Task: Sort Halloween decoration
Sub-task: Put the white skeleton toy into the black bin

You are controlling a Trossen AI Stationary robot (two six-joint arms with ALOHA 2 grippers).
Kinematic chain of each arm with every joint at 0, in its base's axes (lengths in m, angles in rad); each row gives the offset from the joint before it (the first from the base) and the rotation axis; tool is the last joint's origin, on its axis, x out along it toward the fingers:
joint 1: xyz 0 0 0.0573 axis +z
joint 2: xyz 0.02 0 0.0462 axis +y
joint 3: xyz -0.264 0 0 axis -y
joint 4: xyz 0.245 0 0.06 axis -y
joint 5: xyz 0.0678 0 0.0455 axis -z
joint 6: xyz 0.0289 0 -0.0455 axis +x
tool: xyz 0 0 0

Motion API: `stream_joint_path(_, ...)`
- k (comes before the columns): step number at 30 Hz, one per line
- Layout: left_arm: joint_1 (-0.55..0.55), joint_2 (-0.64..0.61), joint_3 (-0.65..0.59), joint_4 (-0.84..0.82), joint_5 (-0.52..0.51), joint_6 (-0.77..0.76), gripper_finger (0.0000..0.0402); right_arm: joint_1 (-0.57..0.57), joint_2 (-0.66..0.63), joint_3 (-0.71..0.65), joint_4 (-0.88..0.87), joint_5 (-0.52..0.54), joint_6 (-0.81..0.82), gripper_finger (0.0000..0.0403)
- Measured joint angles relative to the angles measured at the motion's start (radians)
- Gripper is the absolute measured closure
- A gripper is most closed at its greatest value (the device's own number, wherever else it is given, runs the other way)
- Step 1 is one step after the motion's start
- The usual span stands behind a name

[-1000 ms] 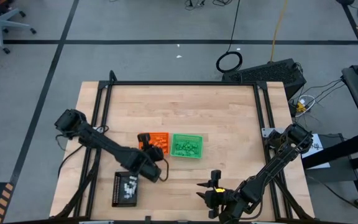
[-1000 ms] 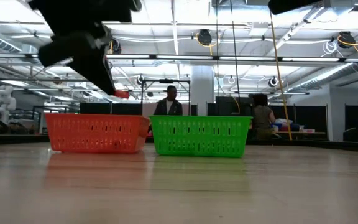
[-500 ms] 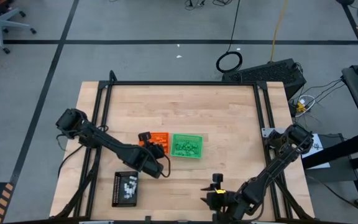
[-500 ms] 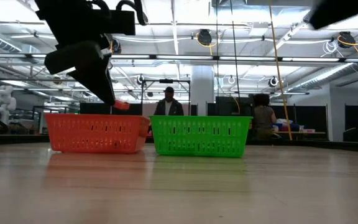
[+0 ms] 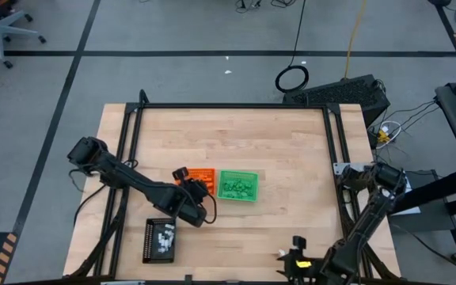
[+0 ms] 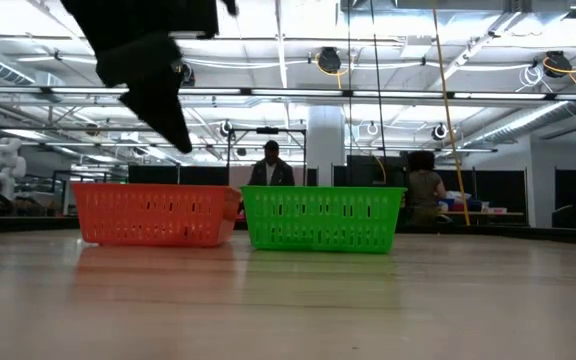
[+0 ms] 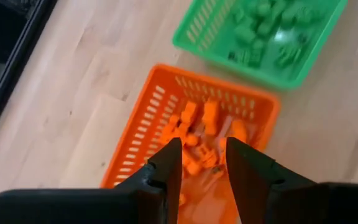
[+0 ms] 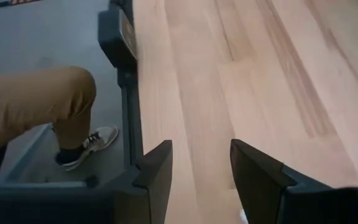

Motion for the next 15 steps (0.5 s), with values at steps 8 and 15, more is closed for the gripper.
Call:
stream_joint_path(8,-0.052,-0.010,0.000,0.028,-0.045,-0.060,0.0286,0.031,0.066,0.001,-0.105,-0.002,0.178,0.0257)
stream_joint_path(15,-0.119,-0.010,0.000,0.067,-0.093,-0.106,0.0285,0.031,0.145,0.000,-0.166,-0.010,0.261,0.0250)
